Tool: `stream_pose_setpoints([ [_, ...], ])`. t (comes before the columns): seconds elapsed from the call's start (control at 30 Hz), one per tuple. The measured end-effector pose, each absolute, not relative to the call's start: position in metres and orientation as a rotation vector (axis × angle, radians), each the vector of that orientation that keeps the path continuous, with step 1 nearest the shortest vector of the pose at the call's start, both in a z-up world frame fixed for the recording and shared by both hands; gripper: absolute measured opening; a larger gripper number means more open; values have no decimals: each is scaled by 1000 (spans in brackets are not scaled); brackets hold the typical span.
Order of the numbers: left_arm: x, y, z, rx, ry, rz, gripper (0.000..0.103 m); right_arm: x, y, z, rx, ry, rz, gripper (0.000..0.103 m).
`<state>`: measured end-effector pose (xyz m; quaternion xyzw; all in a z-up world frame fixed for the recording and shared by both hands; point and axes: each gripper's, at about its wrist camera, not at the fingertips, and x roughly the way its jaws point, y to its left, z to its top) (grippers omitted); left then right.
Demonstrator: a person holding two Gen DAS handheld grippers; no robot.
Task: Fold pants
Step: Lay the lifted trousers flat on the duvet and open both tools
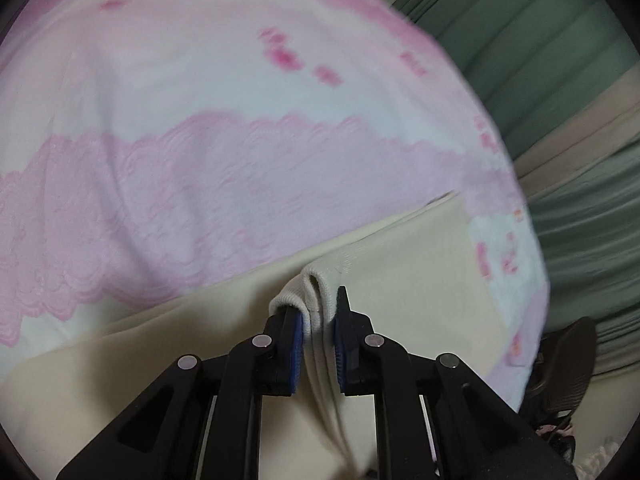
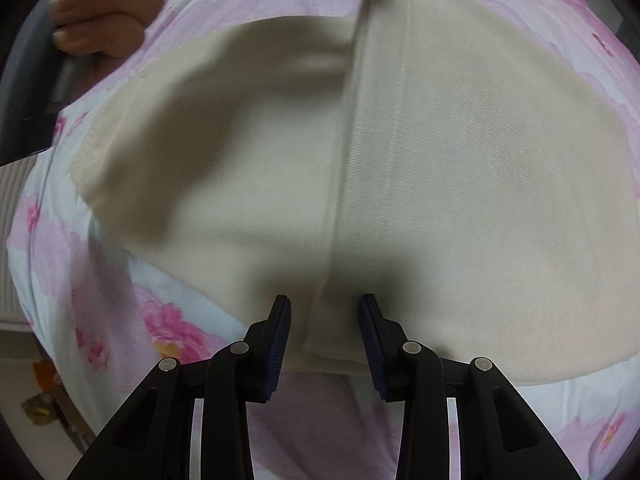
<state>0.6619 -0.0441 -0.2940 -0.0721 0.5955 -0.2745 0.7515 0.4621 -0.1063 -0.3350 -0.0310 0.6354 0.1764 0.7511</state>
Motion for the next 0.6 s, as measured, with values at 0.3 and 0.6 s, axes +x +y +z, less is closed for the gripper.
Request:
stream_pose_setpoints([
  [0.3,647,-29,-274,80,1263,-430,61,453,-89,-331,1,1429,491,34],
  [0.6,566,14,-191,151,1113,-285,69,441,-132,-276,23,1333,366,48],
])
